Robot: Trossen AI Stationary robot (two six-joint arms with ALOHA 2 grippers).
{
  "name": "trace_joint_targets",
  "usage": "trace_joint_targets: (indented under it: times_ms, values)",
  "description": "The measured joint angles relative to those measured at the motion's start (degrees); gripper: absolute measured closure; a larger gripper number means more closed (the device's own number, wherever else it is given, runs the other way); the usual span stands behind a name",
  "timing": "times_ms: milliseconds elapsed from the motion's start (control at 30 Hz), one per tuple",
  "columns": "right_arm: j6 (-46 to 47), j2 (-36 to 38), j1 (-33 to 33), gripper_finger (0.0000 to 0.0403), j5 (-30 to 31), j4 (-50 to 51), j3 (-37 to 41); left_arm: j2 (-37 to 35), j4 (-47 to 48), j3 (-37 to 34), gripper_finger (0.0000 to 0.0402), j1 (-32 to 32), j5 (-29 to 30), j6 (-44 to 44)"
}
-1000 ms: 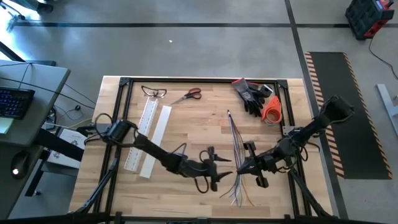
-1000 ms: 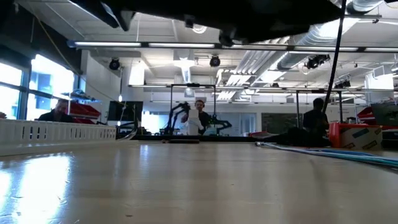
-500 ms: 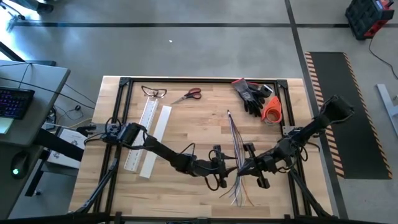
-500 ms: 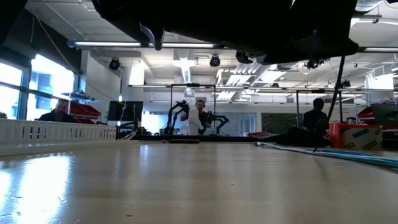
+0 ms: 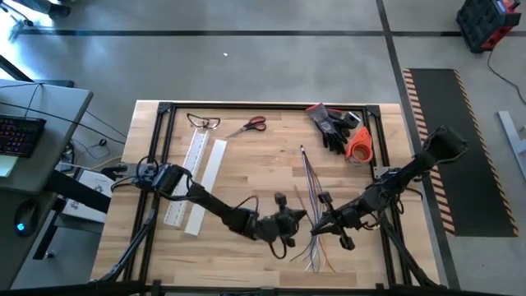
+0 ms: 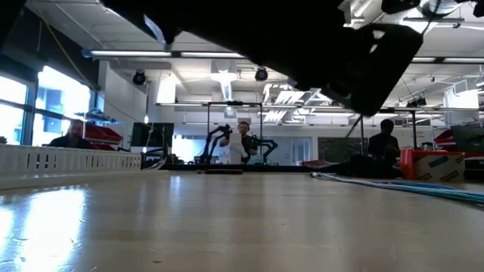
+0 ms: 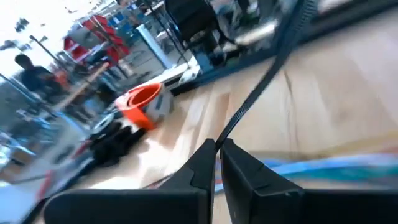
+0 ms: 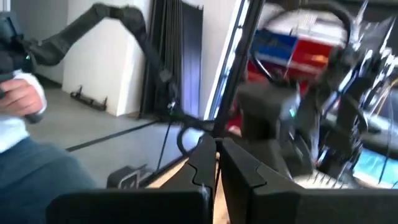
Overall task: Ziptie cables
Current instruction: Wrap the black zip tie around the cable
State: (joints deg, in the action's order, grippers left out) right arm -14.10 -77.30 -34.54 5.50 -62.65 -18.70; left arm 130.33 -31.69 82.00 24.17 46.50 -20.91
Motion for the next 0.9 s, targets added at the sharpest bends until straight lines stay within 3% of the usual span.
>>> trace_joint_targets:
  times_ms: [167, 400, 533, 667, 767, 900]
  values:
    - [2.9, -6.5, 0.3, 0.0403, 0.4, -1.1, 0.0, -0.1, 10.6, 0.0, 0.04, 2.0, 3.0, 3.1]
    - [3.6, -19.3, 2.8, 0.0403, 0.7, -10.2, -1.6, -0.1, 29.8, 0.0, 0.0399, 3.8, 8.9, 17.4]
    - [3.0, -24.6, 4.7, 0.0403, -1.0, -10.5, -4.5, -0.1, 34.0, 0.0, 0.0391, 4.4, 9.5, 24.8]
    - [-4.1, -26.0, 5.3, 0.0403, -4.9, -10.8, -7.5, -0.3, 34.2, 0.0, 0.0372, 5.8, 9.6, 26.3]
    - [-13.9, -26.0, 5.2, 0.0403, -5.9, -10.5, -9.4, -1.8, 39.7, 0.0, 0.0359, 8.0, 10.7, 28.6]
    - [-23.9, -26.0, 5.3, 0.0403, -6.6, -5.7, -12.2, -5.5, 55.4, 0.0, 0.0349, 11.6, 18.5, 43.6]
